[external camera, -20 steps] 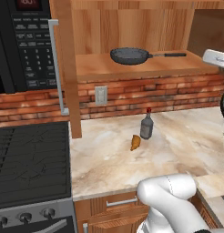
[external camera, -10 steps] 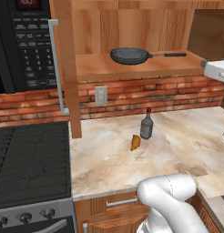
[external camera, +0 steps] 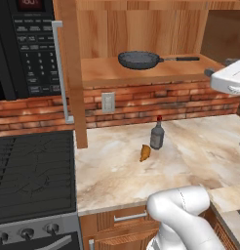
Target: Pick the pan from the cabinet and place it on the stove. Then turn on the stove burner for the pan.
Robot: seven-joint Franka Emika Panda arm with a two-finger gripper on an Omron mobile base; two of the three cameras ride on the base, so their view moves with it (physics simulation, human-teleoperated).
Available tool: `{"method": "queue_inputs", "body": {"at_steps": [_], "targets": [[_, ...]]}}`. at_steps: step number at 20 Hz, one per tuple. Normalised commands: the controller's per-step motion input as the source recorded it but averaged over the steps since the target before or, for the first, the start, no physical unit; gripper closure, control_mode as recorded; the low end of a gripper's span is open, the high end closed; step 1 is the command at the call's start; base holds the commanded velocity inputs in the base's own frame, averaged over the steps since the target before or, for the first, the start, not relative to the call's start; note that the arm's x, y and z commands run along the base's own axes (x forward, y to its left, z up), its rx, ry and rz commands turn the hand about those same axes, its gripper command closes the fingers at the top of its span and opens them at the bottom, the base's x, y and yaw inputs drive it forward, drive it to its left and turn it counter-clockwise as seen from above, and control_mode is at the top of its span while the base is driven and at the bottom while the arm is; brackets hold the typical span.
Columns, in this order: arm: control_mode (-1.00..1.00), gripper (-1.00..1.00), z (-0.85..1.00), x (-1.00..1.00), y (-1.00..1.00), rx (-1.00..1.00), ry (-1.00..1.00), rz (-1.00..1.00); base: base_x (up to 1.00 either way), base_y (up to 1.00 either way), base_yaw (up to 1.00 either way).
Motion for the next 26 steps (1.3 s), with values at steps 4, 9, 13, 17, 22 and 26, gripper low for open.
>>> {"method": "queue_inputs", "body": {"at_steps": [4, 9, 13, 17, 22, 26], "targets": [[-1.0, -1.0, 0.01, 0.0, 0.04, -0.15, -0.03, 0.16, 0.0, 0.0, 0.0], [-1.0, -1.0, 0.0, 0.0, 0.0, -0.16, -0.04, 0.17, 0.0, 0.0, 0.0], [-1.0, -1.0, 0.01, -0.01, 0.01, -0.18, -0.09, 0.14, 0.0, 0.0, 0.0], [-1.0, -1.0, 0.0, -0.16, 0.07, -0.17, -0.16, 0.05, 0.0, 0.0, 0.0], [-1.0, -1.0, 0.0, -0.16, 0.01, -0.15, -0.2, 0.0, 0.0, 0.0, 0.0], [-1.0, -1.0, 0.0, -0.04, 0.05, -0.18, -0.12, 0.0, 0.0, 0.0, 0.0]]}}
